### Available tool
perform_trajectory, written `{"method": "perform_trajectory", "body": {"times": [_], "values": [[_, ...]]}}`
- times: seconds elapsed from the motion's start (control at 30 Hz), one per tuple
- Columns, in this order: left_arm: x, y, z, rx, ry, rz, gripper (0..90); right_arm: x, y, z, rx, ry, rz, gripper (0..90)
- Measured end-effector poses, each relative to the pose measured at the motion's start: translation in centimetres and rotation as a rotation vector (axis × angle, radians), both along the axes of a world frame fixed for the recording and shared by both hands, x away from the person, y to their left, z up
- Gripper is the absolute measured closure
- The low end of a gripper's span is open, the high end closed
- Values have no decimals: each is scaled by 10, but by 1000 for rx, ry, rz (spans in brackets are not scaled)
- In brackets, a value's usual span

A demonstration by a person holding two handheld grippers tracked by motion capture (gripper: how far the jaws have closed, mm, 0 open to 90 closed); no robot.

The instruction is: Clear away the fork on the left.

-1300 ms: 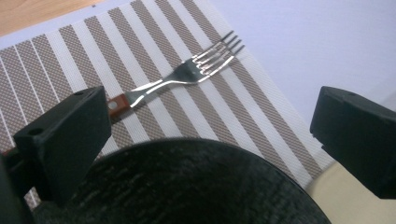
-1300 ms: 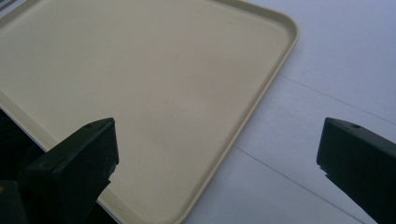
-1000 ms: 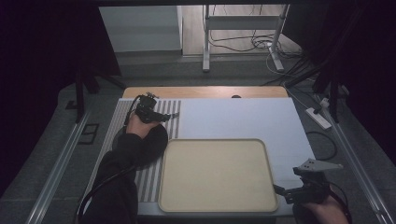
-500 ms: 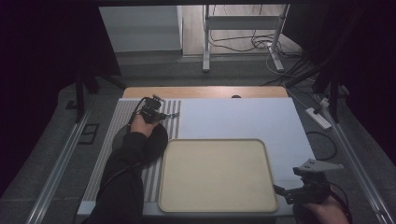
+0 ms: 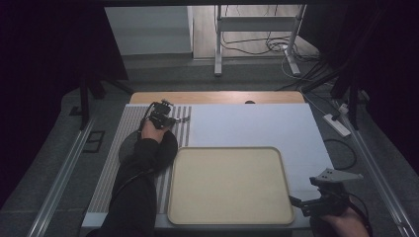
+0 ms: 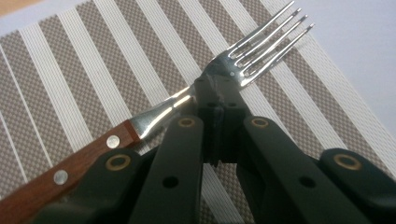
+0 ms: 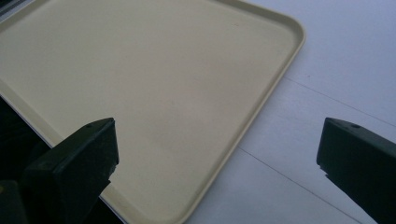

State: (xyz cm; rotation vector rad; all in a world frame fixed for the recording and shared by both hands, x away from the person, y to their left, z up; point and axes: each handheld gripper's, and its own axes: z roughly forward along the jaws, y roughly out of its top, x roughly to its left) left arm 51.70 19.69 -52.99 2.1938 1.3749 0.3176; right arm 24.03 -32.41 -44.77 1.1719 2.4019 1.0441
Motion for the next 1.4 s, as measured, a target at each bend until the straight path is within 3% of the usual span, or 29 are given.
{"method": "perform_trajectory", "body": {"times": [0.2,0.27,0.37,0.4,0.43,0.47,0.6,0.63,0.7,0.73,0.87,1.03,1.23,1.27,1.4], "values": [[3,1,0,-5,6,0,890,0,0,0,0,0,1,0],[1,6,5,-52,15,-28,888,0,0,0,-1,0,4,0],[-1,11,10,-43,1,-32,819,-1,0,0,-6,-2,5,0],[-1,17,15,-44,8,-42,699,0,0,0,-7,-2,7,0],[-1,17,15,-44,8,-42,628,0,0,0,-7,-2,7,0],[-1,19,18,-37,7,-42,628,0,1,0,-8,-2,8,0],[2,29,23,-44,21,-44,361,-1,1,0,-13,0,12,0],[3,31,23,-47,31,-46,249,-1,2,0,-14,-1,13,0],[5,34,23,-39,34,-43,198,-1,2,0,-14,-1,15,0],[6,35,23,-42,39,-44,105,-1,2,0,-15,-2,17,0],[11,38,20,-28,65,-41,9,-1,2,0,-17,-3,21,0],[17,40,13,7,80,-37,30,-1,2,0,-13,-4,22,0],[23,44,3,30,91,-41,231,-1,2,0,-12,-4,25,0],[24,44,1,40,98,-43,231,-1,2,0,-12,-4,25,0],[20,43,2,70,77,-76,324,-1,2,0,-13,-4,26,0]]}}
